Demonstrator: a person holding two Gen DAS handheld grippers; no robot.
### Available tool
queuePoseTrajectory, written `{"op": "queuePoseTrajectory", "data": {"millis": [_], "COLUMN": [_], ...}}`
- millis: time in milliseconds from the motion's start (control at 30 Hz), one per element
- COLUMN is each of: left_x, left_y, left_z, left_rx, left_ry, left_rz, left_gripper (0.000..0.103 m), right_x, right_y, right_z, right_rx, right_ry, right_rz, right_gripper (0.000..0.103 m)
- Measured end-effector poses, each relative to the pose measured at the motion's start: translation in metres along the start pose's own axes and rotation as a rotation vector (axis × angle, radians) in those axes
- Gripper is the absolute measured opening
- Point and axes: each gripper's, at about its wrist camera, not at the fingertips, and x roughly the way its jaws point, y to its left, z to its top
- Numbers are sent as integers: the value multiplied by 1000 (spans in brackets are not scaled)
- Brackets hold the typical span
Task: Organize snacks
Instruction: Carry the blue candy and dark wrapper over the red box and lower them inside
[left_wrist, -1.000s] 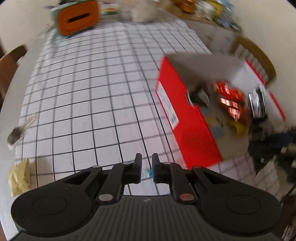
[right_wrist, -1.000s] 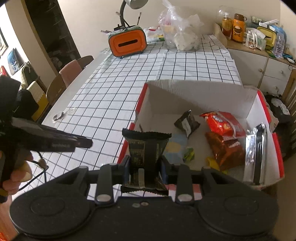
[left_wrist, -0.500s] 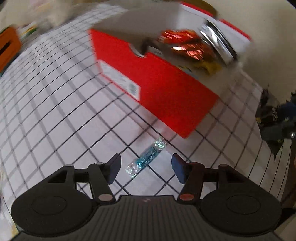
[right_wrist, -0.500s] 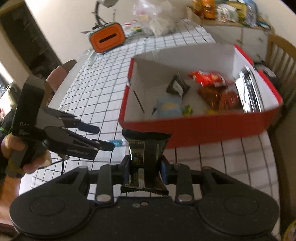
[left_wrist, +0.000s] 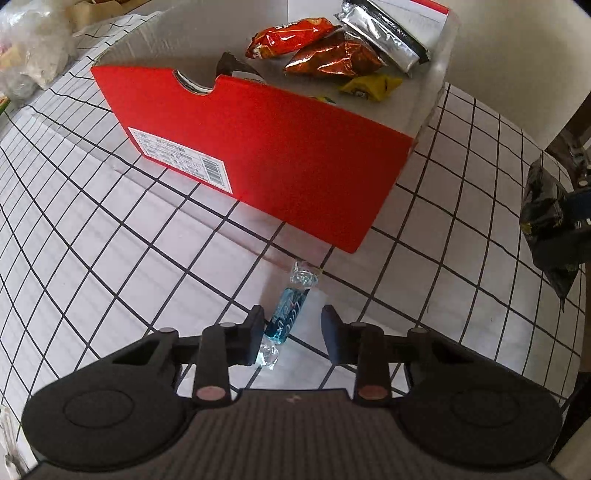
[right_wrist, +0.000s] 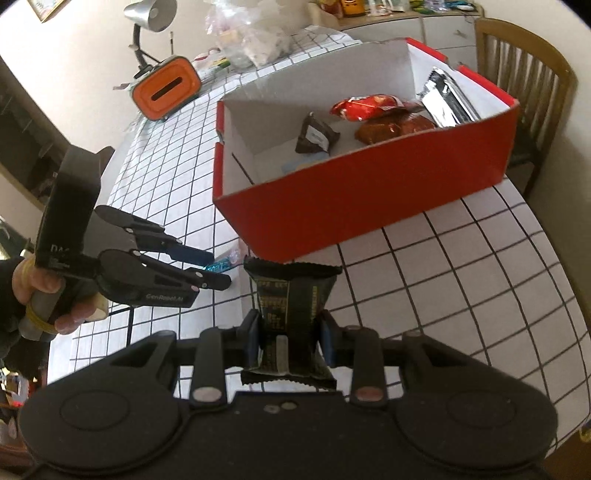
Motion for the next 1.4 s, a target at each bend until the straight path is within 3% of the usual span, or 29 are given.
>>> {"op": "queuePoseTrajectory", "data": {"millis": [133,267,567,933,1200,1400], "left_x": [-1,-3,-19,-48,-82,-108], "left_y": [-2,-6,1,4,-4,-15], "left_z": [-2,-7,-20,-27,-17,12], "left_rx": [-38,-91,-336,-506,-566,-580], "left_ry": [-16,-41,-86,-130,-193,-267], "left_rz": [11,43,112,130,162,190], "left_gripper": [13,12,12,12,12,12], "right_x": [-3,-5,-4,-13,-31,-40], "right_y": [-2,-4,-13,-24,-34,-49], "right_z": [-2,-3,1,23,45,73], "right_rx": [19,28,32,-38,-94,-147], "right_ry": [-14,-27,-33,-46,-69,-82], "right_rz": [-8,-20,-29,4,48,52], "right_gripper": [31,31,31,31,31,31]}}
